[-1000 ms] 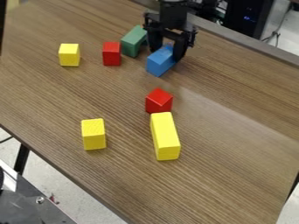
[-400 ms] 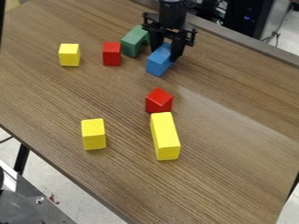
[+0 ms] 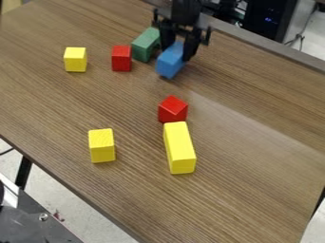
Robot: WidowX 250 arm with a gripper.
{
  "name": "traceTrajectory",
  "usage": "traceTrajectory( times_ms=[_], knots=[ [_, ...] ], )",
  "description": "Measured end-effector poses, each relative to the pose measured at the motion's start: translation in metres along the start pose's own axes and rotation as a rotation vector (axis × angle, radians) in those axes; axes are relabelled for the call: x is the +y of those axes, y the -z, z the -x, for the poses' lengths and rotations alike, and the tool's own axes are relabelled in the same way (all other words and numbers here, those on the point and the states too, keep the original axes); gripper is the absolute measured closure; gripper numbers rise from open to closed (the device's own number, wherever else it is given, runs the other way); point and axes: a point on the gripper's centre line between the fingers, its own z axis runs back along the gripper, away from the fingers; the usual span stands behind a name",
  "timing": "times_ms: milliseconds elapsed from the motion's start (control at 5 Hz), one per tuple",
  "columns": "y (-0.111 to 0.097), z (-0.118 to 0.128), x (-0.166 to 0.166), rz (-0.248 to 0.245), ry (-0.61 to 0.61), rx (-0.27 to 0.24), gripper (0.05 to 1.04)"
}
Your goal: Put the blue cuboid on top of the green cuboid
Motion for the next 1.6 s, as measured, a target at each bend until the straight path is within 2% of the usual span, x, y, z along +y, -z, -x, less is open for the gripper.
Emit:
traceTrajectory(
  times_ms=[200, 400, 1000, 1200, 1600],
  knots=[
    [-0.025, -0.005, 0.004, -0.025, -0.024, -0.059, 0.516],
    [-0.037, -0.002, 0.006, -0.044, -0.036, -0.071, 0.516],
    [-0.036, -0.006, 0.012, -0.025, -0.024, -0.046, 0.516],
    [-0.042, -0.009, 0.024, -0.025, -0.032, -0.058, 0.516],
    [-0.037, -0.006, 0.037, -0.022, -0.043, -0.037, 0.516]
  ],
)
